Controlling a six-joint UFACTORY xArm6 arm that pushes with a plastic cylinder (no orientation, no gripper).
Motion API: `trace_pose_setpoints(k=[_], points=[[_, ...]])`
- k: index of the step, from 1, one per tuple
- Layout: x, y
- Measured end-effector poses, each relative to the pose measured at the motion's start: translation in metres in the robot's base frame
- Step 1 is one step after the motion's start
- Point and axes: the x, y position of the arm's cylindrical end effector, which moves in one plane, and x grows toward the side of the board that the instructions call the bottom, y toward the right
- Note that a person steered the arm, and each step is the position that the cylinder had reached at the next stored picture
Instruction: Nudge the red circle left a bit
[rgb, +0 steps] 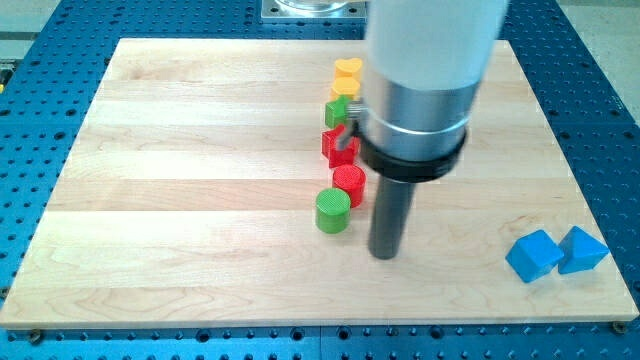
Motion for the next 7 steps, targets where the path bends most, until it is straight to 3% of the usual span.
trace_pose_setpoints(k=[7], points=[[-0.068,-0.018]])
